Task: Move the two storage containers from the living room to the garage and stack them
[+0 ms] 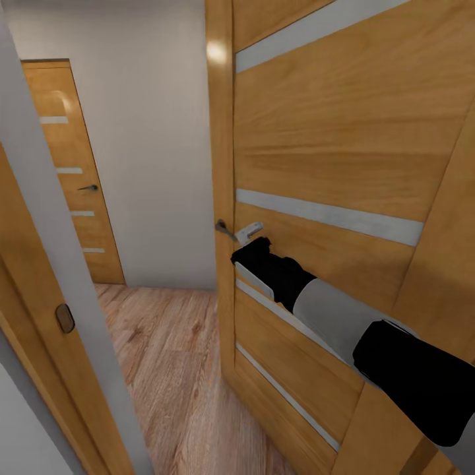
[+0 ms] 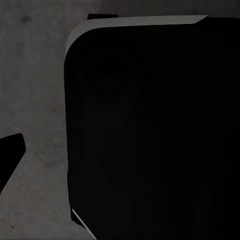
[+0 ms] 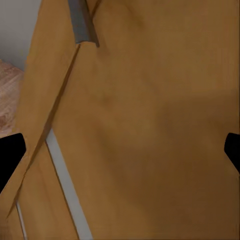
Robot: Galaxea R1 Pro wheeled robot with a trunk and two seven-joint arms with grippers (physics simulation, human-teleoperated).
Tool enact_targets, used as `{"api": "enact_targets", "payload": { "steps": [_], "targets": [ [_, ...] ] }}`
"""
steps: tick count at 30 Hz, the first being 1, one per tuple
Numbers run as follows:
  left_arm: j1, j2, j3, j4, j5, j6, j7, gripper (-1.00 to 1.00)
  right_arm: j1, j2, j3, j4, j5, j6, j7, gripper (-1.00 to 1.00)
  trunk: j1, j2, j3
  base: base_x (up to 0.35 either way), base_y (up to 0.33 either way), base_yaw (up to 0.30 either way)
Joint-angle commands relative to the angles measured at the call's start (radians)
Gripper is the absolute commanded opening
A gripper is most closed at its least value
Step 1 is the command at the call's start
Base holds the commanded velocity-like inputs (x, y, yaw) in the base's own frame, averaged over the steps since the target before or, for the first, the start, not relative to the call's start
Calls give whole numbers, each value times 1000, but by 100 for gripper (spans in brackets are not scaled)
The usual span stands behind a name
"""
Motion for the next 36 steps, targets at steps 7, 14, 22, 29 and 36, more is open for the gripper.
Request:
{"api": "enact_targets", "payload": {
  "steps": [7, 14, 22, 29, 36],
  "targets": [
    [0, 0, 2, 0, 1, -3, -1, 100, -2, 0, 6, -57, -12, 6, -5, 100, 0, -1, -1, 0, 0, 0],
    [0, 0, 1, 0, 1, -2, -2, 100, -2, 0, 9, -107, -16, 10, -1, 100, 0, -1, -1, 81, 0, 0],
    [0, 0, 0, 0, 0, -2, -3, 100, -2, 0, 11, -116, -16, 22, -1, 100, 0, -1, -1, 301, 0, 0],
    [0, 0, 0, 0, 0, -2, -3, 100, -2, 0, 11, -117, -16, 23, -1, 100, 0, -1, -1, 222, 0, 0],
    [0, 0, 0, 0, 0, -2, -3, 100, -2, 0, 12, -106, -16, 24, -9, 100, 0, -1, -1, 16, 0, 0]
  ]
}}
